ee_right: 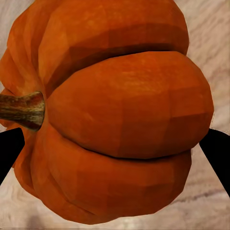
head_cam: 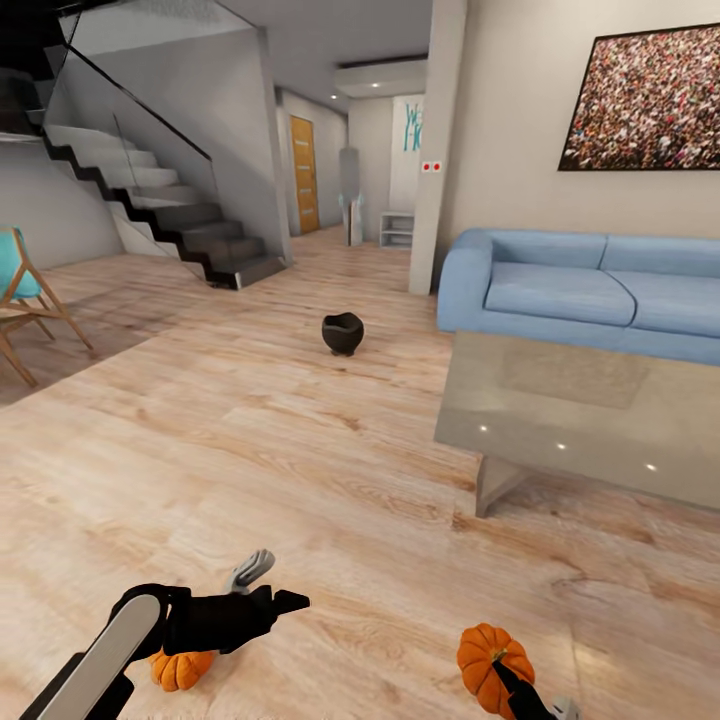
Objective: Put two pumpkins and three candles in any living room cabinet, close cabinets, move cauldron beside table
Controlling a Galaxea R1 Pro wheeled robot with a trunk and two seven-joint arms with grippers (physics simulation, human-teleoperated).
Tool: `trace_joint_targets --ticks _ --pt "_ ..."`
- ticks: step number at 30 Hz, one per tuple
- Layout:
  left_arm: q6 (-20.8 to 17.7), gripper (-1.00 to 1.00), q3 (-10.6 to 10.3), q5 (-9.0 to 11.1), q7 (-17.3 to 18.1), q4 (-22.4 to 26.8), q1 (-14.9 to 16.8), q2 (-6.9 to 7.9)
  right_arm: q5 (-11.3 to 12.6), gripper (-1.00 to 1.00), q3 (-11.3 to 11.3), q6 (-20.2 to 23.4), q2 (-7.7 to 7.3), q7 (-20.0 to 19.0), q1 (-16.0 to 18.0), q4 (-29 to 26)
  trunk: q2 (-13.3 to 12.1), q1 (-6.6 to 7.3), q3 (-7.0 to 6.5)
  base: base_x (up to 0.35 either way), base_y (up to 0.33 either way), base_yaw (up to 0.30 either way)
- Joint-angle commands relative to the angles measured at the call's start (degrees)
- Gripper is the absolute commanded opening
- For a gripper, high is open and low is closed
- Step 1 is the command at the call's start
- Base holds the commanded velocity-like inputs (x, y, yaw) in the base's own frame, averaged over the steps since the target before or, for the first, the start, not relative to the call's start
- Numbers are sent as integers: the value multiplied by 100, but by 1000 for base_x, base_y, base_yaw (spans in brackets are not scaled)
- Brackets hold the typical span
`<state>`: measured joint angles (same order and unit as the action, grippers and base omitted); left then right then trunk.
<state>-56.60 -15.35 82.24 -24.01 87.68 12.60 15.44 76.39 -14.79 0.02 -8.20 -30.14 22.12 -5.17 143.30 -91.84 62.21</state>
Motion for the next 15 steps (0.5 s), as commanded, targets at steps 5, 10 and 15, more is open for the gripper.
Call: trace_joint_targets --ticks 5,10,15 --pt "0 100 2 56 -60 4 5 17 16 -100 -117 95 -11 -2 2 -11 2 1 30 0 0 228" --pt "0 100 12 48 -59 4 5 28 -2 -100 -420 645 0 810 26 -1045 2 1 58 0 0 238" --pt "5 100 24 34 -59 4 7 52 -8 -100 -590 1136 7 2812 41 -2835 2 1 75 0 0 138"
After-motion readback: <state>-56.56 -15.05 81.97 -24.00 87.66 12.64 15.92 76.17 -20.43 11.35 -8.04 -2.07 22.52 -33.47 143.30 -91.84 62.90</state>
